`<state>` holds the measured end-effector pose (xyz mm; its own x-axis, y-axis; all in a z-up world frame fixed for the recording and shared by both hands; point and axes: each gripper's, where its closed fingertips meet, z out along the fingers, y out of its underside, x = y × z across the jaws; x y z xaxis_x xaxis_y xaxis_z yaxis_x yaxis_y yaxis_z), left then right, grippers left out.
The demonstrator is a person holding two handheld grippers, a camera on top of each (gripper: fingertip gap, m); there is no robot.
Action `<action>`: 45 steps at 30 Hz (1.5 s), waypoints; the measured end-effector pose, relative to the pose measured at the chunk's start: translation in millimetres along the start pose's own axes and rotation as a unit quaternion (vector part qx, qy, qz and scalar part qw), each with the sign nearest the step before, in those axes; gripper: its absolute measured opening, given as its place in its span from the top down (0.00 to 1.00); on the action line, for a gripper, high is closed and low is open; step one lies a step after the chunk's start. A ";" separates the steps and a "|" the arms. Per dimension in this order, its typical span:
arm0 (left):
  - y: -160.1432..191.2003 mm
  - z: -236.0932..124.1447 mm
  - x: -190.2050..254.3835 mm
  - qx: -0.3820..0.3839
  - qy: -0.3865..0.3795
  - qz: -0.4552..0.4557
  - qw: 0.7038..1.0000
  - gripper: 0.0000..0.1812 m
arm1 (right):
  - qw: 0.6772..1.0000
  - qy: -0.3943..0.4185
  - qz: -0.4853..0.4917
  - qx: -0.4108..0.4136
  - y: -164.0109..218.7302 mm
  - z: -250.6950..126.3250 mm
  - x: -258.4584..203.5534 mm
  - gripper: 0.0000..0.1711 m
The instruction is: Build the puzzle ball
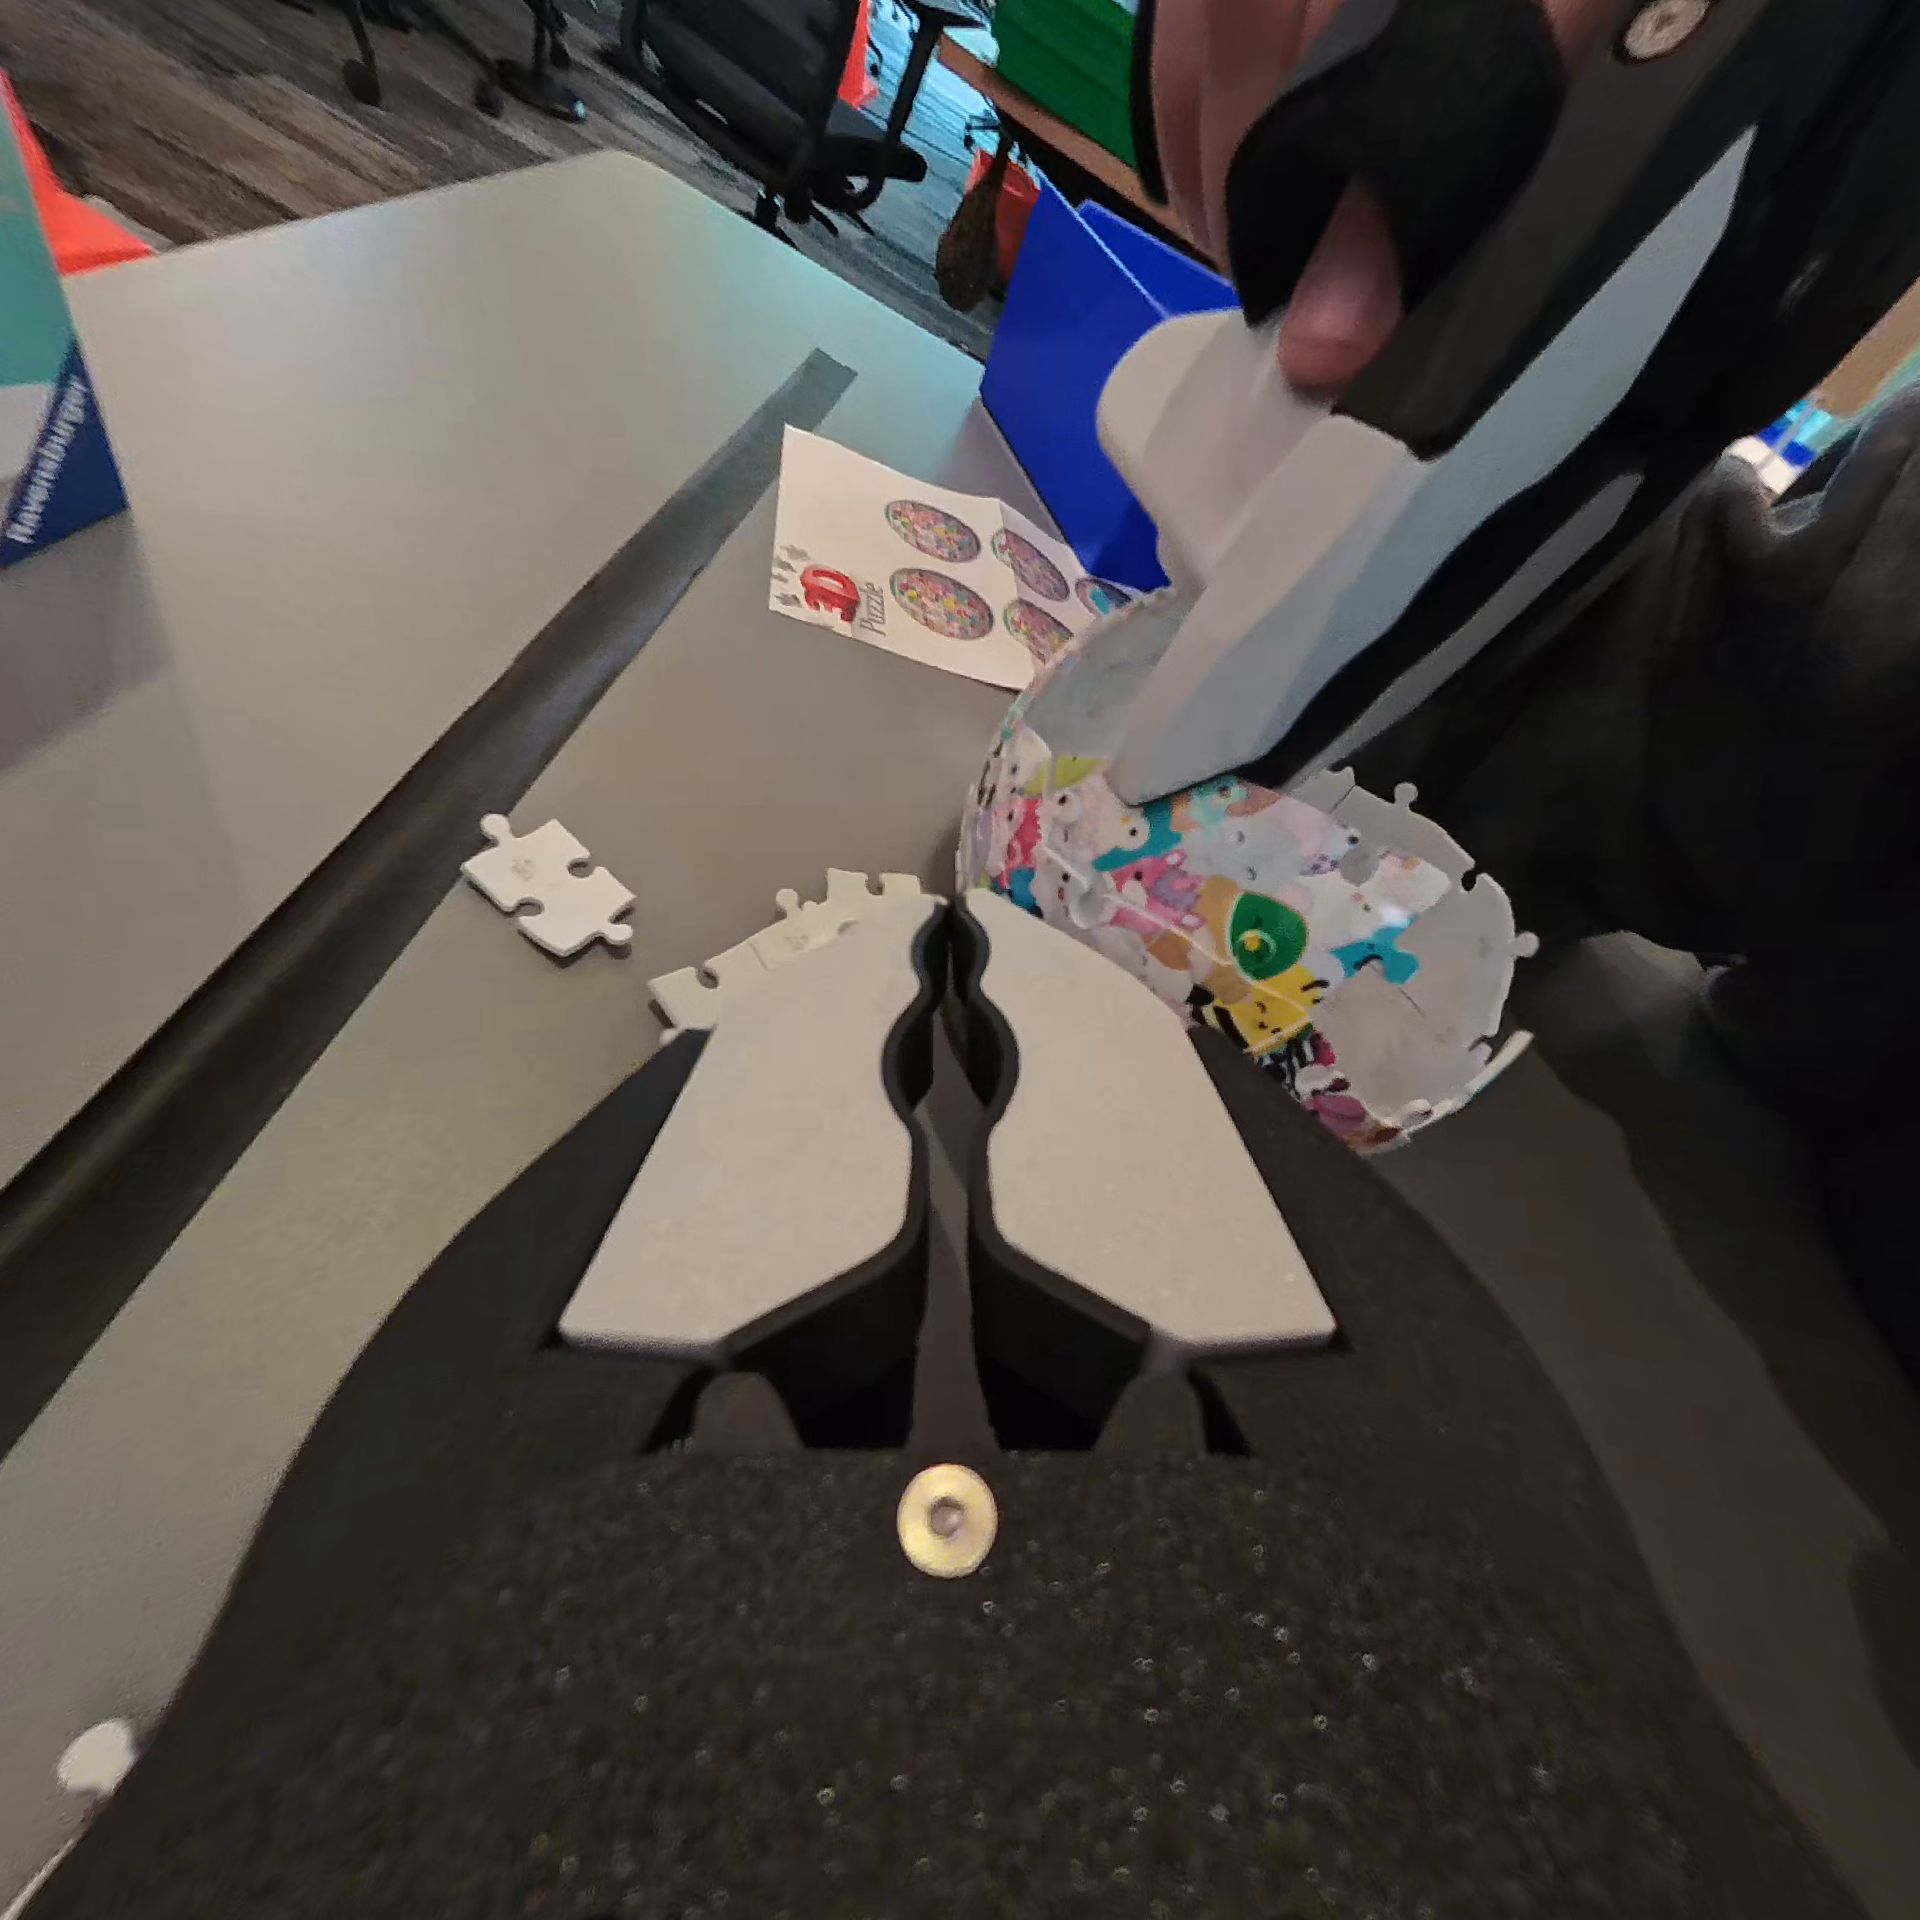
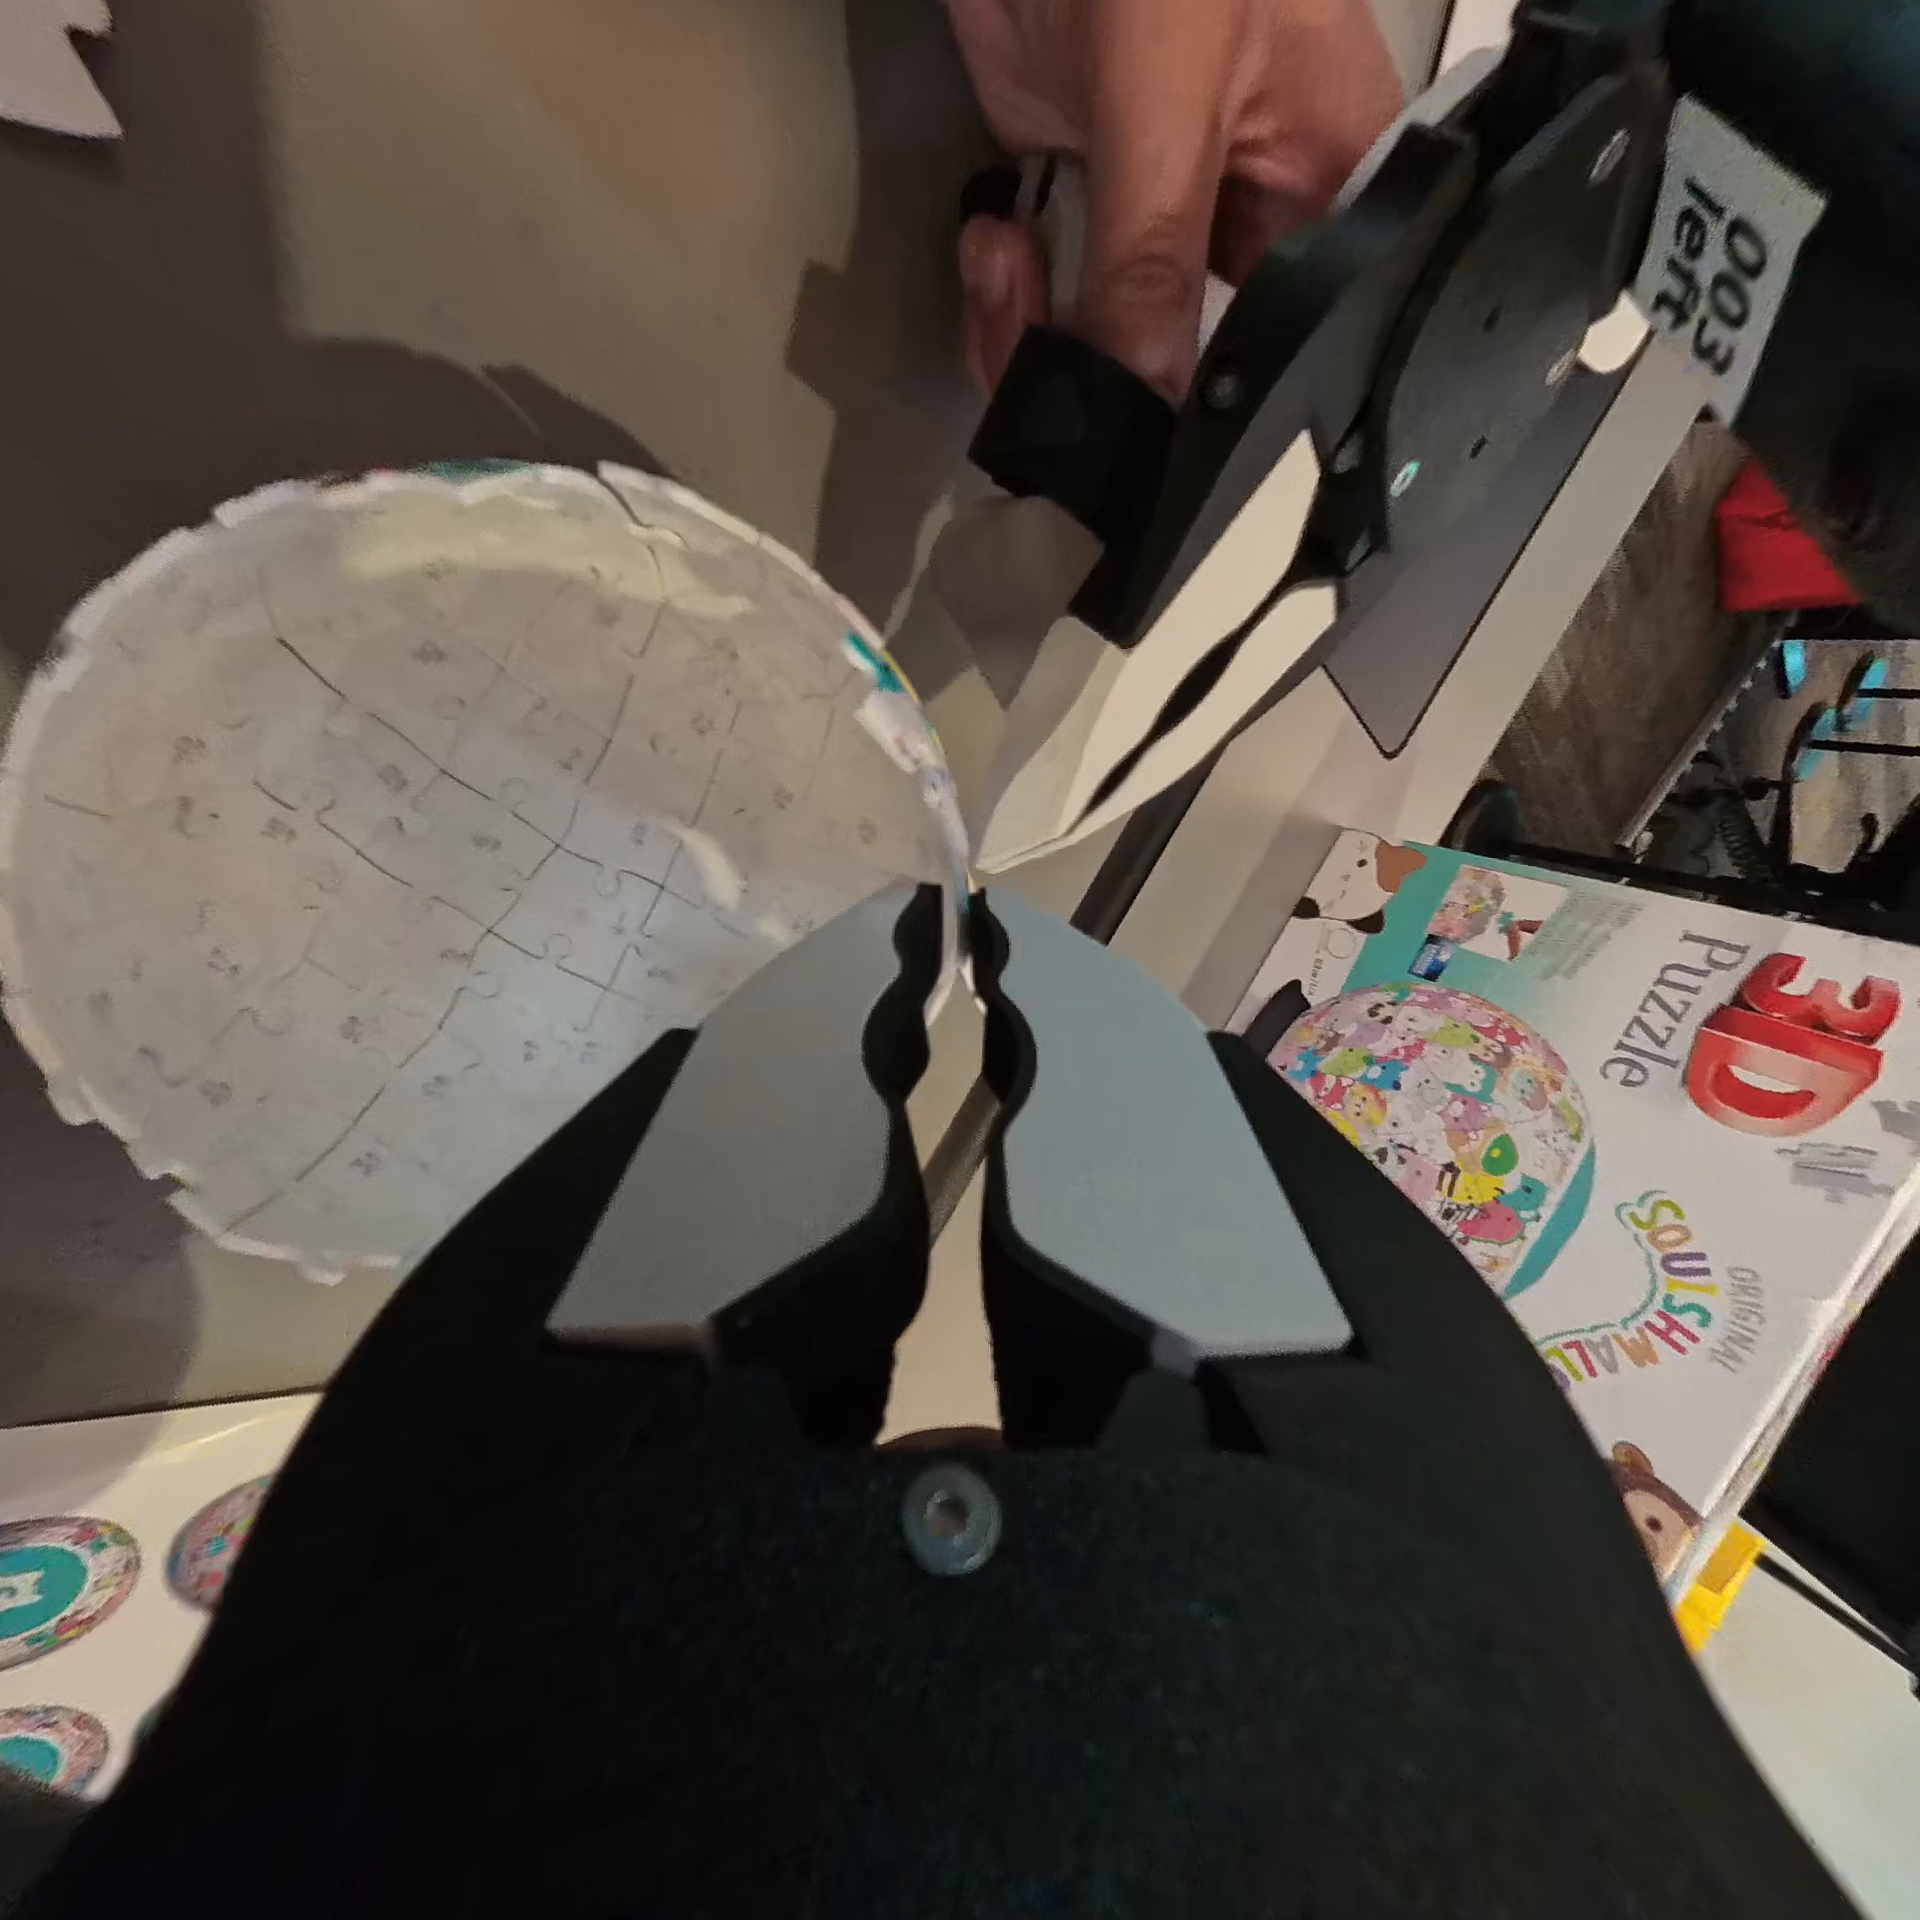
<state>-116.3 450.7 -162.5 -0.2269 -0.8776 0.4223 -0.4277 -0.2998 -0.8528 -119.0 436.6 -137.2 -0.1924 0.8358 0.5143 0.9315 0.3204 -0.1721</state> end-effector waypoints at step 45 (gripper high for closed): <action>-10.2 -0.4 6.0 0.026 -0.019 0.063 0.997 1.00 | 0.996 0.056 -0.066 0.002 -0.8 -1.4 5.1 0.99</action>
<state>-113.7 448.7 -151.2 -0.2426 -0.9228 0.2994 -0.3515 -0.2040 -0.9137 -120.3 440.0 -133.3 -0.2777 0.7312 0.6231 0.8989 0.4266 -0.0999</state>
